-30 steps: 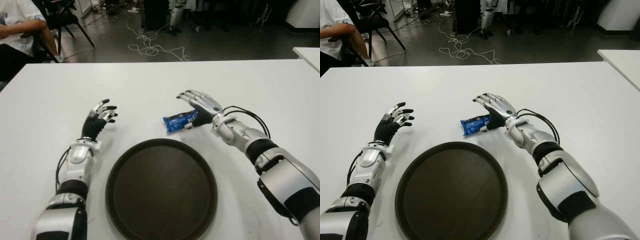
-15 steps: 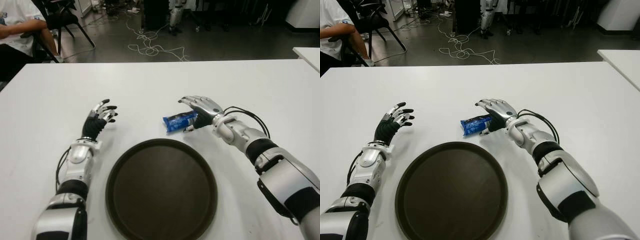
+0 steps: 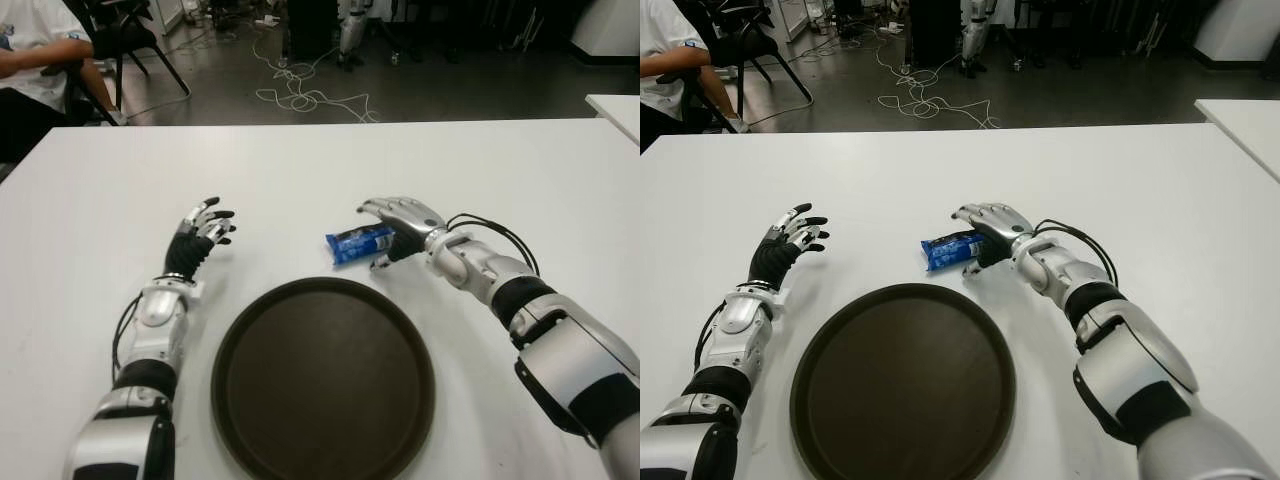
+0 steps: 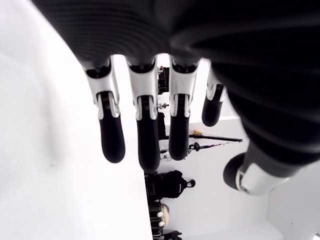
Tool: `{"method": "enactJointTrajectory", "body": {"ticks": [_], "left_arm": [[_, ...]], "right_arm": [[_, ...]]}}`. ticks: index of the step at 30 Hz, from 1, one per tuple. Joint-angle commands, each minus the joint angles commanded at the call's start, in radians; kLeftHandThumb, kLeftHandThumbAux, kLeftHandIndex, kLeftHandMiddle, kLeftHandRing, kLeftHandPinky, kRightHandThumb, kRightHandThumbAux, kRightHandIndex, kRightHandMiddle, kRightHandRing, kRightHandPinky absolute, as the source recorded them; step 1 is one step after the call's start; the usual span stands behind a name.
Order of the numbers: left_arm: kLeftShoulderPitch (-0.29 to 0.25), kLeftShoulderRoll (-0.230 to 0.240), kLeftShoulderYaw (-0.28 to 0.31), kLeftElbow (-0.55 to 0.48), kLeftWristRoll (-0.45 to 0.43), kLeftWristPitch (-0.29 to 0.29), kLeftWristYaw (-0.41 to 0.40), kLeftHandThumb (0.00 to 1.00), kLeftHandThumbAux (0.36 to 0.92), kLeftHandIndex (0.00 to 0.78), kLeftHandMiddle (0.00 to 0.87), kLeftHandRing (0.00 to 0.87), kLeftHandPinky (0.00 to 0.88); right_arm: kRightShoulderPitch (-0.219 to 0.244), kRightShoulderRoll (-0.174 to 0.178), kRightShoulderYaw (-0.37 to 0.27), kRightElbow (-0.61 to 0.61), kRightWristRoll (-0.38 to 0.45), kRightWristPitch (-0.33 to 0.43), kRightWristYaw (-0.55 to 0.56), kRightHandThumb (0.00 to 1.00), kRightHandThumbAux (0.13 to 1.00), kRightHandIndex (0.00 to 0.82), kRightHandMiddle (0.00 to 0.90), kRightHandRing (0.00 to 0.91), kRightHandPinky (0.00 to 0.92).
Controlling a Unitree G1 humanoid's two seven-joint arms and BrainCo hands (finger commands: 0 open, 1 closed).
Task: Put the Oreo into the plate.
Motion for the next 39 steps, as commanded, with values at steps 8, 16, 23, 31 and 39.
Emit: {"method": "enactJointTrajectory", "body": {"ticks": [8, 16, 23, 31, 39], "left_arm": [[0.006, -0.005, -0.003, -0.01, -0.002, 0.001, 0.008, 0.24, 0.611, 0.162, 0.3, 0.335, 0.387], [0.007, -0.01, -0.003, -0.016, -0.007, 0.013, 0.001, 0.246, 0.605, 0.158, 0.292, 0.327, 0.382], [0.014, -0.015, -0.003, -0.029, -0.01, 0.009, 0.0, 0.256, 0.613, 0.16, 0.29, 0.332, 0.382], [0.023, -0.017, -0.007, -0.044, -0.001, 0.003, 0.008, 0.242, 0.617, 0.16, 0.301, 0.334, 0.382], [0.028, -0.016, -0.011, -0.053, 0.003, 0.01, 0.015, 0.234, 0.604, 0.16, 0.299, 0.328, 0.383]], "right_arm": [[-0.012, -0.007, 0.013, -0.006, 0.001, 0.041, 0.072, 0.0, 0.792, 0.252, 0.245, 0.241, 0.25], [-0.022, -0.022, 0.015, -0.011, 0.006, 0.063, 0.144, 0.0, 0.792, 0.265, 0.248, 0.238, 0.214], [-0.036, -0.033, 0.018, -0.016, 0.009, 0.077, 0.235, 0.0, 0.78, 0.25, 0.24, 0.232, 0.176], [-0.045, -0.038, 0.027, -0.029, 0.007, 0.102, 0.32, 0.0, 0.746, 0.181, 0.185, 0.19, 0.161], [-0.044, -0.047, 0.028, -0.042, 0.011, 0.088, 0.34, 0.0, 0.736, 0.172, 0.18, 0.174, 0.145]]}}
